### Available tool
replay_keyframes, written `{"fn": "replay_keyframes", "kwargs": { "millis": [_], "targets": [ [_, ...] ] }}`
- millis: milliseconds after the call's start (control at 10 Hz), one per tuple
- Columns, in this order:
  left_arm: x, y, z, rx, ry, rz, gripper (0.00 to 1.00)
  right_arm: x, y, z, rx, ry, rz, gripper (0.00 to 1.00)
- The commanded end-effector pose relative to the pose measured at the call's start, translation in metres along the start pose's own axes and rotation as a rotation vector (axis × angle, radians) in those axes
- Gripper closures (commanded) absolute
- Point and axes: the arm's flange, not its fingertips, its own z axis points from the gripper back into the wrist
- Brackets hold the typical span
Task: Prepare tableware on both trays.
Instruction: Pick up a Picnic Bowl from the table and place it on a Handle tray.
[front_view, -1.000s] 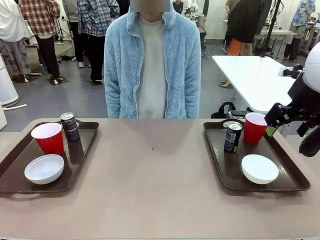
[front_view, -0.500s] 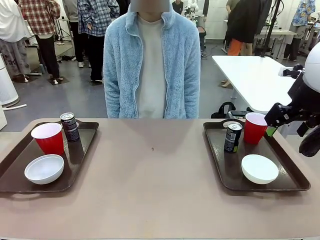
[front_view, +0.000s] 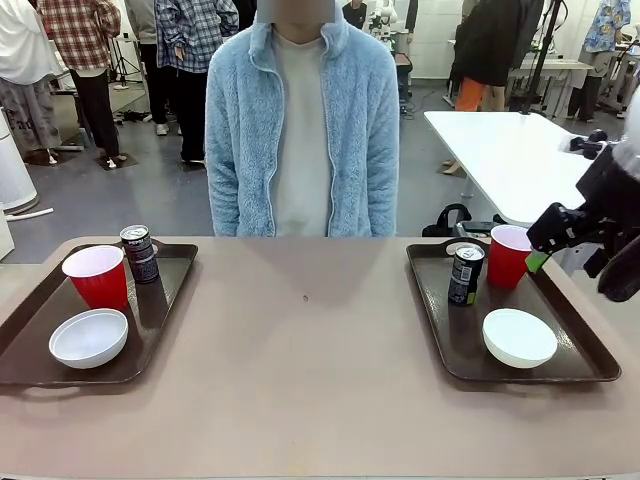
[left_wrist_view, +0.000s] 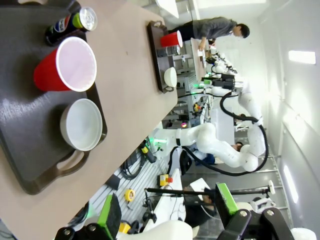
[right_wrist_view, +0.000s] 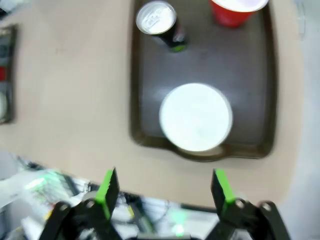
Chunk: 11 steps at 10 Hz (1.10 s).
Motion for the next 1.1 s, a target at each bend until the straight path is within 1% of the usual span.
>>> {"fn": "replay_keyframes", "kwargs": {
  "millis": [0, 100, 200, 300, 400, 500, 600, 800, 900, 1000],
  "targets": [
    [0.000, -0.005, 0.000, -0.008, -0.011, 0.010, 0.00, -0.012, -0.068, 0.007, 0.539, 0.072, -0.139, 0.05],
    [0.000, -0.005, 0.000, -0.008, -0.011, 0.010, 0.00, -0.014, -0.092, 0.009, 0.716, 0.097, -0.187, 0.05],
    [0.000, -0.005, 0.000, -0.008, -0.011, 0.010, 0.00, -0.024, -0.113, 0.012, 0.794, 0.092, -0.213, 0.05],
    [0.000, -0.005, 0.000, -0.008, -0.011, 0.010, 0.00, -0.034, -0.128, 0.015, 0.854, 0.082, -0.209, 0.05],
    [0.000, -0.005, 0.000, -0.008, -0.011, 0.010, 0.00, -0.044, -0.141, 0.012, 0.942, 0.103, -0.207, 0.05],
    [0.000, -0.005, 0.000, -0.008, -0.011, 0.010, 0.00, -0.052, -0.155, 0.008, 1.017, 0.112, -0.238, 0.05],
    [0.000, -0.005, 0.000, -0.008, -0.011, 0.010, 0.00, -0.060, -0.167, 0.006, 1.036, 0.101, -0.258, 0.05],
    [0.000, -0.005, 0.000, -0.008, -0.011, 0.010, 0.00, -0.065, -0.181, 0.020, 0.998, 0.036, -0.283, 0.05],
    [0.000, -0.005, 0.000, -0.008, -0.011, 0.010, 0.00, -0.065, -0.185, 0.027, 0.979, 0.019, -0.300, 0.05],
    [0.000, -0.005, 0.000, -0.008, -0.011, 0.010, 0.00, -0.065, -0.186, 0.032, 0.953, 0.028, -0.318, 0.05]
  ]
}}
